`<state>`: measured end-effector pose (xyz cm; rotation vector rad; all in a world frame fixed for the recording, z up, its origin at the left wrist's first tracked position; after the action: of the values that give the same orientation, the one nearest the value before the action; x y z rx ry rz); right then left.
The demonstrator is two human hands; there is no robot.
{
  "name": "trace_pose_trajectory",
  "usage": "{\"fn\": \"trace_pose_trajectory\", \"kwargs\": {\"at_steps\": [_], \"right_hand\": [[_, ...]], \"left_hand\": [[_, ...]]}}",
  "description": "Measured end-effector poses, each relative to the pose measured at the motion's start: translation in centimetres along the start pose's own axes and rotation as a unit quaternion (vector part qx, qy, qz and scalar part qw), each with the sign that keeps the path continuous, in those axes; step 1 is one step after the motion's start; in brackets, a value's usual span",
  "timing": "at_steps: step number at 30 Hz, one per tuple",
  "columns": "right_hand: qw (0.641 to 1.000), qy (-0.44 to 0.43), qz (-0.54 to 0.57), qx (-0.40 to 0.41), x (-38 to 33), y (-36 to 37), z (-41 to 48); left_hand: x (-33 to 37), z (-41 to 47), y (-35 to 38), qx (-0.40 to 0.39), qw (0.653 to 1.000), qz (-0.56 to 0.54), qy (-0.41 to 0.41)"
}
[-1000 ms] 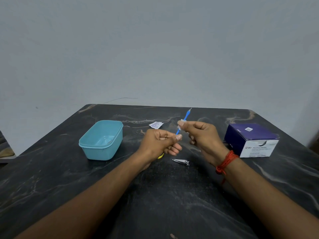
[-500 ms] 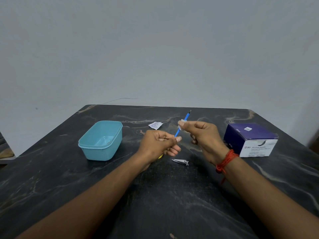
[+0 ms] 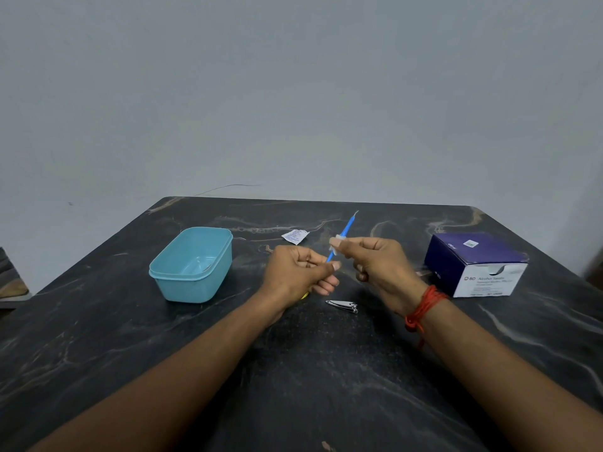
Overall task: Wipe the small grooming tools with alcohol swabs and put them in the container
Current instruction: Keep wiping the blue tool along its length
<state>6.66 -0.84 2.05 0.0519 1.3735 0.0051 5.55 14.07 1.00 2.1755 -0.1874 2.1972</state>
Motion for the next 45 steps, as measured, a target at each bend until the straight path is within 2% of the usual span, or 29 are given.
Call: {"fn": "trace_pose_trajectory", "kwargs": {"at_steps": [7,12,20,31,36,45], "right_hand": [[0.998,-0.043,0.018,0.03,-1.3,-0.7,0.0],[1.0,-0.006,-0.013,0.003,-0.4,-0.1,-0.2],[0.999,-0.027,0.018,0.023,-1.0,-0.7,0.3],[0.999,-0.025,0.039,0.0,-0.7,-0.7,0.7],[0.998,-0.002,0.034,-0.058,-0.2,0.6,0.2],[0.998,-0.041,0.045,-0.012,-1.2,-0.6,0.7]], "left_hand": [[-0.1,0.1,0.2,0.001,1.0,-0.001,0.005],[-0.2,0.2,0.1,-0.002,1.0,0.007,0.01],[0.5,0.1,0.7,-0.034,0.999,-0.011,0.016],[0.8,0.0,1.0,-0.075,0.996,-0.008,0.045],[0.9,0.0,0.8,-0.072,0.996,-0.013,0.046],[1.1,-0.1,1.1,-0.083,0.995,-0.007,0.046]]}}
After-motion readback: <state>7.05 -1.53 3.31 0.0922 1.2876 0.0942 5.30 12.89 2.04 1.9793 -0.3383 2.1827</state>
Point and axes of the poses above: each hand's wrist, its own z-axis towards the middle knuckle, its own y-axis out of the palm, x = y × z, the point moved 8 cm from there along z, towards the middle knuckle, and after that the axes turned 7 degrees about -y, right-handed, at the moved point
